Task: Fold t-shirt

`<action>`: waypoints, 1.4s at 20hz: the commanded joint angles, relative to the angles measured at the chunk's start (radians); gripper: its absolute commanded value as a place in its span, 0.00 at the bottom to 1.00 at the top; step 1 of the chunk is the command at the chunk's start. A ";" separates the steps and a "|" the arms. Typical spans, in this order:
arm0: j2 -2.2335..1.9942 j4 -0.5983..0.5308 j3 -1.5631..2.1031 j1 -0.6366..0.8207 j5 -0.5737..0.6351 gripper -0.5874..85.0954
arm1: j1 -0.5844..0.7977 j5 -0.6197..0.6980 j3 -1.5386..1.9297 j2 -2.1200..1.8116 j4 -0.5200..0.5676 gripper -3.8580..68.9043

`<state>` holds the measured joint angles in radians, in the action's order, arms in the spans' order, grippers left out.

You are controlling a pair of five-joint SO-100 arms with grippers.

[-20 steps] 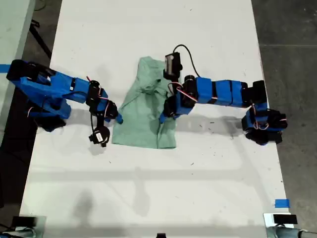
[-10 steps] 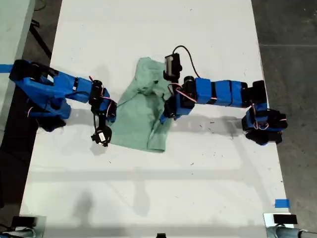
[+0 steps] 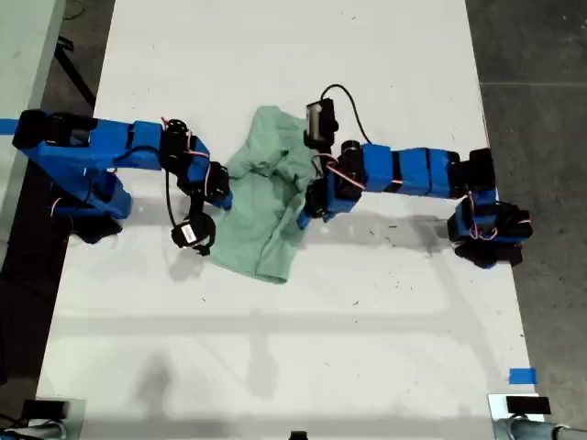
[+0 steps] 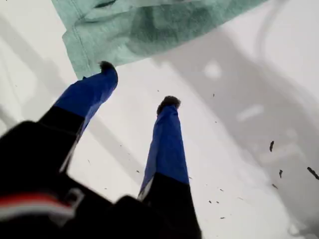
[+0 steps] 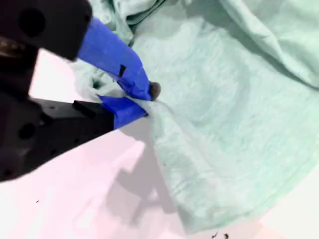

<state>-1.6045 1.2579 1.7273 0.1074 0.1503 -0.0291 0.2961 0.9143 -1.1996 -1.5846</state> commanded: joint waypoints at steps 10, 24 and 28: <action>0.759 0.081 -0.818 -0.117 0.049 0.24 | 0.020 -0.049 0.242 -0.353 -0.008 0.35; -0.130 0.502 -0.506 0.011 0.137 0.35 | 0.006 -0.063 0.541 -0.693 0.000 0.32; -0.307 0.502 -0.295 -0.112 0.014 0.33 | -0.080 -0.127 0.609 -0.772 0.003 0.33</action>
<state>-1.8178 1.7656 1.3775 0.0660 0.2255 -0.0583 0.2040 1.5263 -1.9067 -1.5831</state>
